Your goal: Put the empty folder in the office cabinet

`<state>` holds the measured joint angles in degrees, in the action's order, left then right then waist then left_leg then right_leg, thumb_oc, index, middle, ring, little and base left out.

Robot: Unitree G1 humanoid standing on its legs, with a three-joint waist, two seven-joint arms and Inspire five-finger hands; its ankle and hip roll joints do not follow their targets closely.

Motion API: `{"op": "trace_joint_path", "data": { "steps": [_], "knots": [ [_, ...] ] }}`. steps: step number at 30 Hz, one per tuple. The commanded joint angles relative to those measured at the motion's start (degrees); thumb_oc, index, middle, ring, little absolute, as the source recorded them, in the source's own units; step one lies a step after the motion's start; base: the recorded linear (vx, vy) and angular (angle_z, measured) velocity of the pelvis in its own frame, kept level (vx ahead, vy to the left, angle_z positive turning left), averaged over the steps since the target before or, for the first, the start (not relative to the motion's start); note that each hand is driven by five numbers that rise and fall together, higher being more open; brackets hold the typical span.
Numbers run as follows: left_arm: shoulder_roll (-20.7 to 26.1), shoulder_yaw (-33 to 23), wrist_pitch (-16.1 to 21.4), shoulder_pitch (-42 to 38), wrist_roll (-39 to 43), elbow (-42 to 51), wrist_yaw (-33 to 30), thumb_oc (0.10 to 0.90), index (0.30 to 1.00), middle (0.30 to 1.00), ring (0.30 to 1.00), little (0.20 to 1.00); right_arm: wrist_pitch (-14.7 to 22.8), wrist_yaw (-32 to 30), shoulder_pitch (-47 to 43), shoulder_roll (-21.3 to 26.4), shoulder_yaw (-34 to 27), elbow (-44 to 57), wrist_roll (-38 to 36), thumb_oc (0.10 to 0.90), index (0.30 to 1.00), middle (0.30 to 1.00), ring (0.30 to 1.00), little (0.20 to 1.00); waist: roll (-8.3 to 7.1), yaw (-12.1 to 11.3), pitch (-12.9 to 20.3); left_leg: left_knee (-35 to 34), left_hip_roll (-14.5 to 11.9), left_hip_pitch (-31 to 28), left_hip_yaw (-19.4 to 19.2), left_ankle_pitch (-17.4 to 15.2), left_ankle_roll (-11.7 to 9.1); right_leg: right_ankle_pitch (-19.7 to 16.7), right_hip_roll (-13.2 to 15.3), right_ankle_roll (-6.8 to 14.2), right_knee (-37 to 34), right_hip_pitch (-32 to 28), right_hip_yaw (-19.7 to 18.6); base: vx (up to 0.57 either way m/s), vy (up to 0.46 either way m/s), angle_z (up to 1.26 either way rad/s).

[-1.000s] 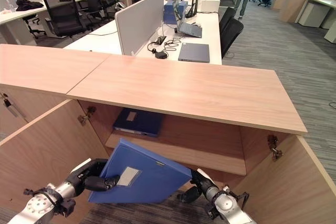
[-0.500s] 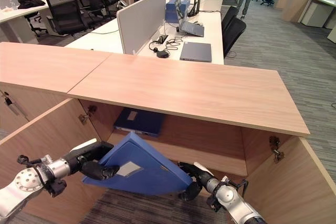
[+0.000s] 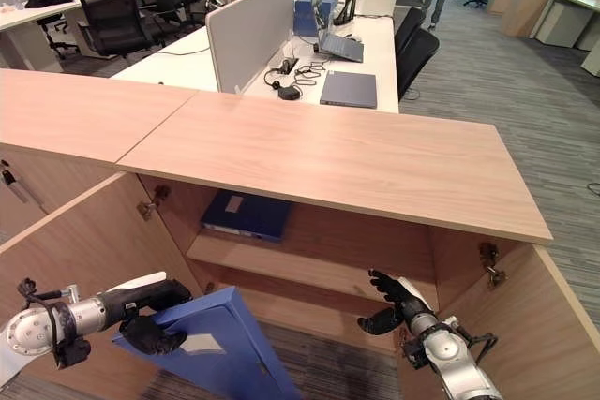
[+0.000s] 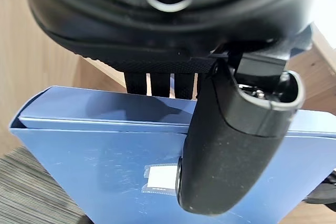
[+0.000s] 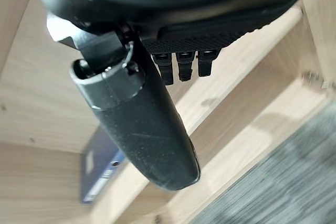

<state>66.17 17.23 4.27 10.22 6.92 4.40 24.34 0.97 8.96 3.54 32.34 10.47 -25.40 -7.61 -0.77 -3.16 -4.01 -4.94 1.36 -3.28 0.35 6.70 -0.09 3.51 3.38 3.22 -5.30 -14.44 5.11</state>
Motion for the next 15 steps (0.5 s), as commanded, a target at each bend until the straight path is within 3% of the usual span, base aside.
{"op": "trace_joint_path", "data": {
  "steps": [1,9,15],
  "knots": [
    [-2.92,-9.11,4.77,-4.59,-2.91,-1.79,-3.87,0.4,0.3,0.3,0.3,0.3,4.17,3.43,-2.74,-0.45,0.1,10.02,-11.58,0.8,0.9,0.9,0.9,0.9,-0.68,0.31,1.78,-0.06,0.07,-5.31,-0.63,-9.76,0.14,-4.35,1.86,2.79,0.3,4.11,6.69,0.0,0.0,0.0],
    [-7.65,-10.9,4.49,-5.08,-12.98,-5.7,-6.83,0.4,0.3,0.3,0.3,0.3,2.68,8.26,0.12,-3.69,1.95,18.18,-22.99,0.8,0.9,0.9,0.9,0.9,-1.24,0.42,1.88,-0.06,0.04,-5.29,-1.1,-9.84,0.06,-4.32,1.8,2.59,0.3,4.2,6.34,0.0,0.0,0.0],
    [-17.59,-15.77,2.27,-5.82,-20.7,-12.45,-14.35,0.4,0.3,0.3,0.3,0.3,0.83,10.96,1.65,-3.54,2.08,25.43,-26.84,0.8,0.9,0.9,0.9,0.9,-1.92,0.62,1.76,-0.06,-0.1,-5.04,-1.48,-9.96,0.03,-4.03,1.69,2.27,0.3,4.4,6.24,0.0,0.0,0.0]
  ]
}}
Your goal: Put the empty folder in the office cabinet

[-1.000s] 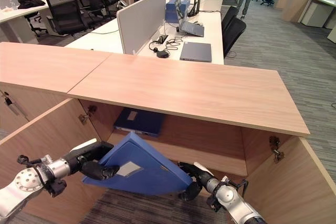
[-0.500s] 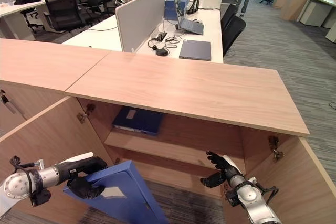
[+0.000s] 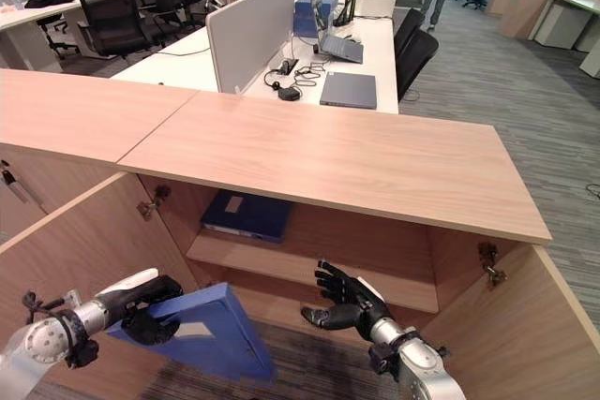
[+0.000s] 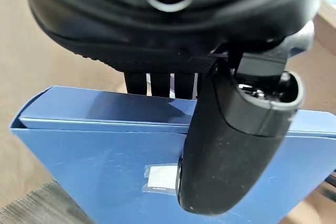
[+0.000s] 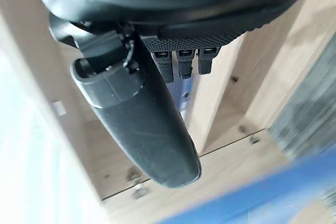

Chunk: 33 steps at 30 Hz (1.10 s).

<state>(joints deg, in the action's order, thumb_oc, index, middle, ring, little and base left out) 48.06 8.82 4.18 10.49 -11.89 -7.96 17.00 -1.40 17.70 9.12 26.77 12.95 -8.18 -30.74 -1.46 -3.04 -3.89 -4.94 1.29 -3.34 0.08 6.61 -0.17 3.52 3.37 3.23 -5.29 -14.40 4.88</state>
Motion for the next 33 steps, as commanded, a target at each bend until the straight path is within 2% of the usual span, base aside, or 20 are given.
{"op": "trace_joint_path", "data": {
  "steps": [1,4,8,13,19,20,22,23,26,29,33],
  "knots": [
    [0.42,-7.39,2.36,-6.05,-1.96,-0.08,-7.05,0.4,0.3,0.3,0.3,0.3,3.13,2.2,-3.89,2.1,-0.41,8.31,-3.68,0.8,0.9,0.9,0.9,0.9,-1.16,0.53,1.64,-0.06,-0.03,-4.98,-1.21,-9.87,0.11,-4.03,1.7,2.25,0.29,4.37,6.47,0.0,0.0,0.0],
    [-2.76,-9.08,1.54,-6.02,-4.58,0.54,-8.66,0.4,0.3,0.3,0.3,0.3,1.74,2.48,-4.75,3.52,1.02,10.36,1.72,0.8,0.9,0.9,0.9,0.9,-1.39,0.46,1.64,-0.06,-0.06,-4.86,-1.44,-9.98,0.2,-4.03,1.63,2.02,0.29,4.45,6.53,0.0,0.0,0.0],
    [-4.83,-9.04,1.32,-6.79,-6.47,2.12,-9.55,0.4,0.3,0.3,0.3,0.3,0.67,3.04,-6.55,3.15,3.35,10.13,3.67,0.8,0.9,0.9,0.9,0.9,-1.43,0.45,1.72,-0.06,0.0,-4.87,-1.51,-10.13,0.23,-3.95,1.61,1.88,0.29,4.43,6.33,0.0,0.0,0.0],
    [-5.68,-6.67,0.76,-9.98,-8.33,1.23,-10.9,0.4,0.3,0.3,0.3,0.3,-0.3,2.11,-9.91,1.93,7.47,7.44,4.72,0.8,0.9,0.9,0.9,0.9,-1.45,0.41,1.89,-0.06,-0.07,-4.82,-1.53,-10.15,0.22,-3.9,1.63,1.76,0.29,4.51,6.33,-0.01,-0.005,-0.04],
    [-5.57,-5.73,1.18,-11.09,-5.97,3.33,-10.39,0.4,0.3,0.3,0.3,0.3,0.37,0.69,-14.32,2.5,8.85,5.29,8.58,0.8,0.9,0.9,0.9,0.9,-1.25,0.09,1.78,-0.06,-0.05,-4.73,-1.46,-10.02,0.24,-4.06,1.67,1.74,0.29,4.53,6.42,0.0,0.0,0.0],
    [-5.77,-4.91,1.68,-11.15,-2.9,4.82,-9.04,0.4,0.3,0.3,0.3,0.3,1.05,0.15,-16.3,3.17,9.17,4.81,11.56,0.8,0.9,0.9,0.9,0.9,-1.17,0.01,1.81,-0.06,-0.03,-4.77,-1.38,-10.02,0.27,-4.1,1.66,1.74,0.29,4.53,6.36,0.0,0.0,0.0],
    [-5.62,-4.14,2.05,-11.37,-0.66,6.36,-7.37,0.4,0.3,0.3,0.3,0.3,1.53,0.12,-17.43,3.32,9.35,4.44,12.81,0.8,0.9,0.9,0.9,0.9,-1.1,-0.04,1.78,-0.06,-0.06,-4.78,-1.32,-10.01,0.3,-4.13,1.66,1.77,0.29,4.5,6.45,0.0,0.0,0.0],
    [-5.88,-2.66,2.7,-11.28,3.73,8.34,-5.39,0.4,0.3,0.3,0.3,0.3,2.25,-0.37,-19.02,3.81,9.93,3.82,16.07,0.8,0.9,0.9,0.9,0.9,-1.0,-0.11,1.86,-0.06,-0.01,-4.84,-1.2,-10.0,0.36,-4.15,1.69,1.79,0.29,4.41,6.51,0.0,0.0,0.0],
    [-5.8,-1.35,2.92,-11.64,7.7,10.38,-4.1,0.4,0.3,0.3,0.3,0.3,3.07,-1.13,-20.82,4.5,10.5,2.68,19.91,0.8,0.9,0.9,0.9,0.9,-0.91,-0.14,1.93,-0.06,0.0,-4.86,-1.06,-10.0,0.41,-4.13,1.72,1.8,0.29,4.32,6.54,0.0,0.0,0.0],
    [-4.73,1.59,3.5,-12.77,16.46,14.15,-1.56,0.4,0.3,0.3,0.3,0.3,4.64,-2.34,-23.48,5.97,11.15,1.65,25.04,0.8,0.9,0.9,0.9,0.9,-0.61,-0.1,1.85,-0.06,0.06,-4.84,-0.8,-9.92,0.46,-4.08,1.75,1.81,0.29,4.27,6.7,0.0,0.004,0.03],
    [-2.54,4.01,3.85,-13.3,20.94,17.88,0.64,0.4,0.3,0.3,0.3,0.3,5.75,-3.59,-24.37,6.77,11.0,0.82,27.75,0.8,0.9,0.9,0.9,0.9,-0.34,-0.06,1.82,-0.06,0.14,-4.93,-0.43,-9.91,0.53,-4.11,1.68,1.85,0.29,4.18,6.85,0.0,0.004,0.03]
  ]
}}
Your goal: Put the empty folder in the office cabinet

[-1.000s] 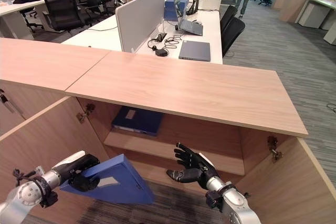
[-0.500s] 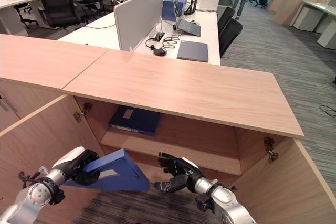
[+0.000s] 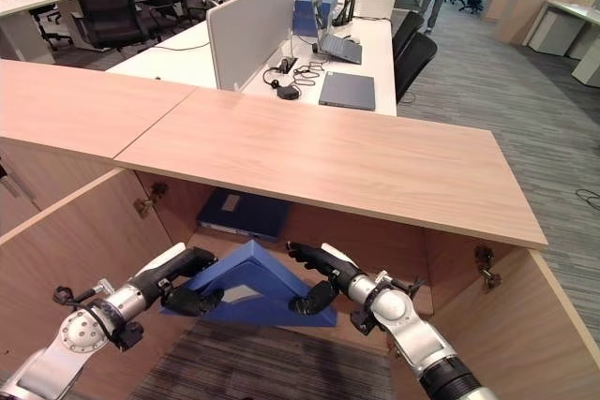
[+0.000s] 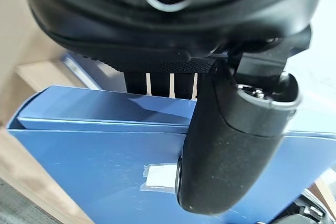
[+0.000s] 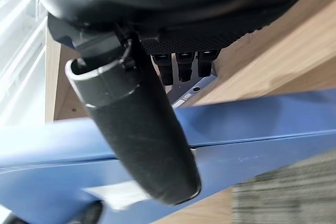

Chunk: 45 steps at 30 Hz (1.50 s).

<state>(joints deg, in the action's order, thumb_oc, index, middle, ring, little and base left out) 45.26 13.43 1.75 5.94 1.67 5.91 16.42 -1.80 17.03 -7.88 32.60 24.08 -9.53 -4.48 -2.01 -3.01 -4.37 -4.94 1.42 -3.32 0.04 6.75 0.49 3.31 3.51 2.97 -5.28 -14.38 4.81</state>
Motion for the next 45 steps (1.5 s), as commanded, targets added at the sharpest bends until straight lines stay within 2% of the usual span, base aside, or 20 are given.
{"op": "trace_joint_path", "data": {
  "steps": [1,5,11,12,13,14,15,16,17,18,26,32,35,38,39,40,41,42,44,45],
  "knots": [
    [2.76,0.92,6.57,-9.24,10.4,7.53,2.85,0.4,0.3,0.3,0.3,0.3,6.83,-3.25,-8.09,1.24,0.03,1.9,2.79,0.8,0.9,0.9,0.9,0.9,0.31,-0.04,2.15,-0.06,0.01,-5.06,-0.3,-10.05,-0.08,-3.94,1.53,2.14,0.28,4.12,6.91,0.0,-0.001,0.03],
    [3.56,6.3,6.74,-13.23,14.76,10.21,3.49,0.4,0.3,0.3,0.3,0.3,7.64,-2.67,-9.13,1.08,3.29,2.45,2.28,0.8,0.9,0.9,0.9,0.9,0.02,0.12,1.92,-0.06,0.08,-5.13,-0.14,-10.12,-0.05,-4.01,1.49,2.14,0.28,4.01,6.81,0.0,-0.01,0.03],
    [2.37,8.94,7.69,-17.99,14.35,11.63,2.27,0.4,0.3,0.3,0.3,0.3,7.58,-0.89,-11.23,-0.29,7.95,2.29,1.23,0.8,0.9,0.9,0.9,0.9,-0.17,0.27,1.81,-0.06,0.0,-5.14,-0.07,-10.07,-0.1,-3.9,1.32,2.03,0.28,4.07,6.71,0.0,0.0,0.0],
    [2.04,9.27,7.87,-18.43,14.83,11.95,2.2,0.4,0.3,0.3,0.3,0.3,7.52,-0.35,-11.46,-0.75,8.86,2.37,0.51,0.773,0.86,0.86,0.86,0.86,-0.23,0.29,1.79,-0.06,-0.02,-5.18,-0.05,-10.06,-0.1,-3.89,1.31,2.01,0.28,4.06,6.68,0.0,0.0,0.0],
    [1.21,10.0,8.22,-19.18,17.08,12.72,2.08,0.4,0.3,0.3,0.3,0.3,7.36,0.49,-11.41,-2.09,10.46,2.17,-2.04,0.648,0.672,0.672,0.672,0.672,-0.24,0.36,1.79,-0.06,-0.01,-5.19,-0.09,-10.04,-0.13,-3.9,1.31,1.98,0.28,4.08,6.66,0.0,0.0,0.0],
    [1.23,10.02,8.22,-19.21,17.12,12.7,2.08,0.4,0.3,0.3,0.3,0.3,7.39,0.49,-11.46,-2.11,10.48,2.11,-2.09,0.621,0.632,0.632,0.632,0.632,-0.25,0.37,1.8,-0.06,-0.01,-5.18,-0.09,-10.04,-0.13,-3.9,1.31,1.98,0.28,4.08,6.67,0.0,0.0,0.0],
    [0.18,10.91,8.39,-19.9,19.93,13.5,2.25,0.4,0.3,0.3,0.3,0.3,7.13,1.2,-10.69,-4.18,11.98,1.37,-6.19,0.562,0.542,0.542,0.542,0.542,-0.25,0.45,1.79,-0.06,-0.01,-5.14,-0.08,-10.02,-0.15,-3.9,1.31,1.95,0.28,4.12,6.62,0.0,0.0,0.0],
    [-0.18,11.28,8.37,-20.1,21.16,13.56,2.38,0.4,0.3,0.3,0.3,0.3,6.88,1.38,-10.06,-5.15,12.49,0.77,-8.28,0.546,0.519,0.519,0.519,0.519,-0.25,0.5,1.79,-0.06,-0.01,-5.17,-0.09,-10.01,-0.14,-3.93,1.31,1.94,0.28,4.13,6.62,0.0,0.0,0.0],
    [-0.15,11.31,8.38,-20.12,21.21,13.53,2.4,0.4,0.3,0.3,0.3,0.3,6.91,1.39,-10.08,-5.18,12.5,0.71,-8.36,0.441,0.361,0.361,0.361,0.361,-0.28,0.49,1.81,-0.06,-0.01,-5.17,-0.08,-10.02,-0.14,-3.93,1.31,1.94,0.28,4.13,6.63,0.0,0.0,0.0],
    [-1.19,12.08,8.37,-20.17,23.65,13.62,2.16,0.4,0.3,0.3,0.3,0.3,6.62,1.03,-8.11,-7.91,13.0,-1.15,-13.35,0.4,0.3,0.3,0.3,0.3,-0.23,0.63,1.77,-0.06,-0.01,-5.19,-0.11,-9.96,-0.16,-3.95,1.31,1.95,0.28,4.15,6.74,0.0,0.0,0.0],
    [-1.65,13.15,7.56,-19.2,26.69,13.74,0.47,0.4,0.3,0.3,0.3,0.3,5.05,-1.37,-1.25,-17.78,12.32,-9.83,-29.53,0.4,0.3,0.3,0.3,0.3,0.07,0.85,1.48,-0.06,-0.02,-5.1,-0.44,-9.82,-0.3,-4.28,1.3,2.04,0.28,4.35,6.7,0.0,0.0,0.0],
    [-3.42,14.85,6.1,-19.42,28.34,12.82,-0.53,0.4,0.3,0.3,0.3,0.3,0.87,-1.48,4.11,-23.93,12.19,-14.24,-48.16,0.4,0.3,0.3,0.3,0.3,0.14,1.13,1.25,-0.06,0.07,-5.21,-0.7,-9.87,-0.48,-4.51,1.21,2.08,0.28,4.49,6.44,0.0,0.0,0.0],
    [-4.18,15.57,5.3,-19.68,28.22,12.06,-0.81,0.4,0.3,0.3,0.3,0.3,-0.85,-2.14,6.15,-25.23,12.19,-14.68,-52.88,0.4,0.3,0.3,0.3,0.3,0.06,1.23,1.1,-0.06,0.09,-5.13,-0.78,-9.82,-0.58,-4.57,1.19,2.08,0.28,4.59,6.44,0.0,0.0,0.0],
    [-4.03,16.3,4.27,-20.02,27.36,10.9,-0.32,0.4,0.3,0.3,0.3,0.3,-2.18,-1.67,6.75,-24.01,12.59,-14.12,-51.58,0.4,0.3,0.3,0.3,0.3,0.07,1.22,1.08,-0.06,0.13,-5.03,-0.8,-9.82,-0.64,-4.67,1.21,2.11,0.28,4.7,6.48,0.0,0.0,0.0],
    [-3.72,16.28,4.0,-19.9,27.14,10.43,0.01,0.42,0.331,0.331,0.331,0.331,-2.29,-1.11,6.8,-22.93,12.65,-14.12,-49.63,0.4,0.3,0.3,0.3,0.3,0.07,1.22,1.06,-0.06,0.13,-5.0,-0.83,-9.8,-0.65,-4.68,1.21,2.12,0.28,4.7,6.51,0.0,0.0,0.0],
    [-3.75,16.27,4.01,-19.89,27.13,10.42,0.02,0.54,0.509,0.509,0.509,0.509,-2.29,-1.09,6.83,-22.91,12.65,-14.12,-49.6,0.4,0.3,0.3,0.3,0.3,0.09,1.23,1.06,-0.06,0.13,-5.01,-0.83,-9.8,-0.65,-4.68,1.2,2.12,0.28,4.7,6.51,0.0,0.0,0.0],
    [-2.96,15.2,3.9,-18.95,26.56,9.6,-0.01,0.8,0.9,0.9,0.9,0.9,-1.88,-0.56,7.05,-20.92,12.31,-13.96,-44.65,0.4,0.3,0.3,0.3,0.3,0.08,1.2,1.05,-0.06,0.13,-4.96,-0.79,-9.81,-0.64,-4.66,1.23,2.1,0.28,4.68,6.54,0.0,0.0,0.0],
    [-2.98,15.15,3.9,-18.88,26.55,9.62,0.0,0.8,0.9,0.9,0.9,0.9,-1.87,-0.54,7.1,-20.89,12.34,-13.94,-44.59,0.4,0.3,0.3,0.3,0.3,0.1,1.24,1.07,-0.06,0.13,-4.97,-0.78,-9.81,-0.64,-4.65,1.23,2.11,0.28,4.67,6.55,0.0,0.0,0.0],
    [-2.28,11.79,3.43,-15.4,27.28,8.32,-0.36,0.8,0.9,0.9,0.9,0.9,-1.29,-0.4,7.92,-17.07,10.88,-12.95,-34.98,0.4,0.3,0.3,0.3,0.3,0.08,1.34,1.23,-0.06,0.12,-5.02,-0.8,-9.92,-0.6,-4.61,1.28,2.14,0.28,4.6,6.67,0.0,0.0,0.0],
    [-2.28,11.77,3.42,-15.38,27.28,8.34,-0.36,0.8,0.9,0.9,0.9,0.9,-1.29,-0.41,7.92,-17.07,10.89,-12.94,-34.98,0.4,0.3,0.3,0.3,0.3,0.09,1.36,1.24,-0.06,0.12,-5.02,-0.79,-9.92,-0.6,-4.61,1.28,2.14,0.28,4.6,6.67,0.0,0.0,0.0]
  ]
}}
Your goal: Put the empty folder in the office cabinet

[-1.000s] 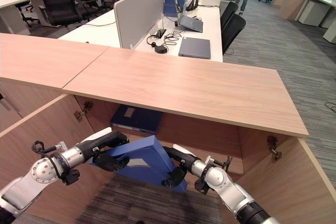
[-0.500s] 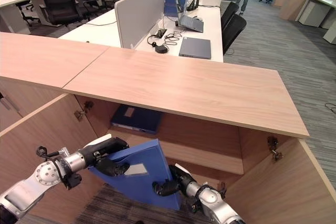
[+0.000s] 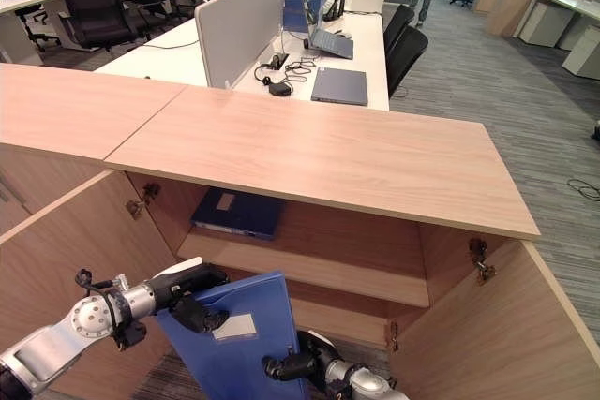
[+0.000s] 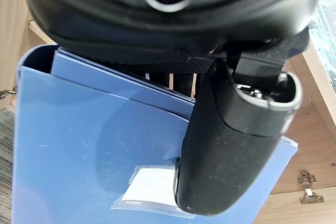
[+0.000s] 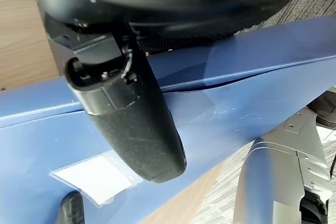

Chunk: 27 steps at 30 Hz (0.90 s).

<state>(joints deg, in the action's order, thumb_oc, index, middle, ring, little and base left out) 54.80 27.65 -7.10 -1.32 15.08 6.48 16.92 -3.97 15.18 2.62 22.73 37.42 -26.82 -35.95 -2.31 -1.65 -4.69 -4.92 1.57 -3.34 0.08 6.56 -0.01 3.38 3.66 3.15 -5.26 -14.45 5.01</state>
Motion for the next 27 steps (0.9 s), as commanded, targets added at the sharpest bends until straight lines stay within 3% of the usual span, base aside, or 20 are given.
{"op": "trace_joint_path", "data": {
  "steps": [1,3,8,11,13,19,21,22,23,24,25,26,27],
  "knots": [
    [-12.6,-4.81,12.21,-6.03,14.7,6.34,-2.2,0.8,0.9,0.9,0.9,0.9,0.91,1.1,-2.41,-6.39,-3.31,3.86,-1.03,0.4,0.3,0.3,0.3,0.3,0.4,-0.02,1.6,-0.08,-0.05,-5.02,-0.84,-9.73,-0.06,-4.65,1.15,1.93,0.26,4.68,6.46,0.0,0.0,0.0],
    [-17.24,-11.56,10.96,-0.27,14.93,0.13,-7.0,0.8,0.9,0.9,0.9,0.9,0.44,0.0,-1.98,-4.68,-6.23,1.84,6.35,0.4,0.3,0.3,0.3,0.3,0.33,-0.11,1.6,-0.08,-0.11,-4.94,-0.7,-9.67,0.1,-4.57,1.15,1.75,0.26,4.7,6.46,0.0,0.0,0.0],
    [-28.04,-23.2,7.18,4.86,13.08,-11.9,-18.55,0.8,0.9,0.9,0.9,0.9,-0.5,-5.43,-3.55,-2.53,-14.73,1.16,12.04,0.4,0.3,0.3,0.3,0.3,0.61,0.03,1.58,-0.08,-0.02,-4.68,-0.41,-9.53,0.38,-4.28,0.85,1.32,0.26,4.85,6.34,0.0,0.0,0.0],
    [-28.62,-25.93,6.98,5.94,10.15,-12.06,-19.84,0.8,0.9,0.9,0.9,0.9,-0.43,-5.52,-3.96,-1.57,-15.91,1.65,14.85,0.4,0.3,0.3,0.3,0.3,0.59,0.01,1.7,-0.08,0.05,-4.4,-0.32,-9.41,0.42,-4.35,0.87,1.29,0.26,5.13,6.36,0.0,0.0,-0.01],
    [-29.61,-32.35,7.65,7.79,4.58,-14.96,-22.72,0.8,0.9,0.9,0.9,0.9,-1.46,-4.66,-4.94,2.18,-17.71,1.66,24.2,0.4,0.3,0.3,0.3,0.3,0.44,-0.29,1.93,-0.08,0.07,-4.43,-0.15,-9.65,0.41,-4.04,0.87,1.26,0.26,5.07,6.53,0.0,-0.002,-0.02],
    [-29.58,-37.74,7.1,8.1,0.76,-16.71,-23.6,0.8,0.9,0.9,0.9,0.9,-2.33,-5.31,-7.48,6.66,-21.6,-0.93,32.64,0.4,0.3,0.3,0.3,0.3,0.28,-0.86,2.25,-0.08,0.15,-4.53,0.06,-9.96,0.41,-3.66,0.8,1.18,0.26,4.76,6.72,0.01,-0.005,0.02],
    [-29.51,-38.17,7.25,7.93,-0.49,-17.87,-24.1,0.8,0.9,0.9,0.9,0.9,-1.72,-8.08,-8.4,6.41,-24.44,-2.05,28.32,0.4,0.3,0.3,0.3,0.3,0.29,-0.87,2.43,-0.08,0.18,-4.52,0.21,-9.96,0.42,-3.64,0.79,1.18,0.26,4.67,6.78,0.0,0.0,0.0],
    [-29.55,-37.98,7.25,7.57,-0.44,-18.67,-24.3,0.8,0.9,0.9,0.9,0.9,-0.9,-9.94,-9.19,5.27,-26.2,-3.15,22.58,0.4,0.3,0.3,0.3,0.3,0.33,-0.92,2.48,-0.08,0.23,-4.48,0.27,-9.88,0.41,-3.68,0.8,1.16,0.26,4.66,6.86,0.0,0.0,0.0],
    [-29.48,-37.91,7.29,7.43,-0.42,-18.77,-24.32,0.8,0.9,0.9,0.9,0.9,-0.78,-10.05,-9.3,5.28,-26.16,-3.3,22.3,0.4,0.3,0.3,0.3,0.3,0.28,-0.97,2.43,-0.08,0.23,-4.47,0.28,-9.88,0.41,-3.67,0.81,1.16,0.26,4.66,6.87,0.0,0.0,0.0],
    [-29.72,-37.52,7.25,6.92,-0.12,-19.44,-24.5,0.8,0.9,0.9,0.9,0.9,0.7,-11.13,-10.26,3.6,-27.48,-4.46,14.26,0.4,0.3,0.3,0.3,0.3,0.32,-1.07,2.27,-0.08,0.26,-4.52,0.32,-9.81,0.39,-3.72,0.79,1.13,0.26,4.58,6.78,0.0,0.0,0.0],
    [-30.53,-37.23,7.15,7.11,0.54,-19.19,-24.3,0.8,0.9,0.9,0.9,0.9,3.52,-9.99,-11.11,-1.15,-31.43,-2.78,-2.89,0.4,0.3,0.3,0.3,0.3,0.6,-1.14,2.04,-0.08,0.25,-4.69,0.41,-9.97,0.39,-3.61,0.73,1.13,0.26,4.42,6.7,0.0,0.0,0.0],
    [-30.83,-37.21,6.95,8.11,0.6,-18.69,-23.73,0.8,0.9,0.9,0.9,0.9,5.37,-9.3,-11.11,-3.72,-33.67,-2.06,-9.34,0.4,0.3,0.3,0.3,0.3,0.74,-1.21,1.98,-0.08,0.24,-4.71,0.38,-9.99,0.39,-3.55,0.71,1.12,0.26,4.42,6.72,0.0,0.0,0.0],
    [-30.78,-37.2,6.92,8.11,0.6,-18.63,-23.72,0.8,0.9,0.9,0.9,0.9,5.39,-9.28,-11.09,-3.74,-33.69,-2.06,-9.42,0.4,0.3,0.3,0.3,0.3,0.66,-1.22,2.03,-0.08,0.3,-4.51,0.38,-9.73,0.41,-3.74,0.77,1.1,0.26,4.61,6.73,0.0,0.0,0.0]
  ]
}}
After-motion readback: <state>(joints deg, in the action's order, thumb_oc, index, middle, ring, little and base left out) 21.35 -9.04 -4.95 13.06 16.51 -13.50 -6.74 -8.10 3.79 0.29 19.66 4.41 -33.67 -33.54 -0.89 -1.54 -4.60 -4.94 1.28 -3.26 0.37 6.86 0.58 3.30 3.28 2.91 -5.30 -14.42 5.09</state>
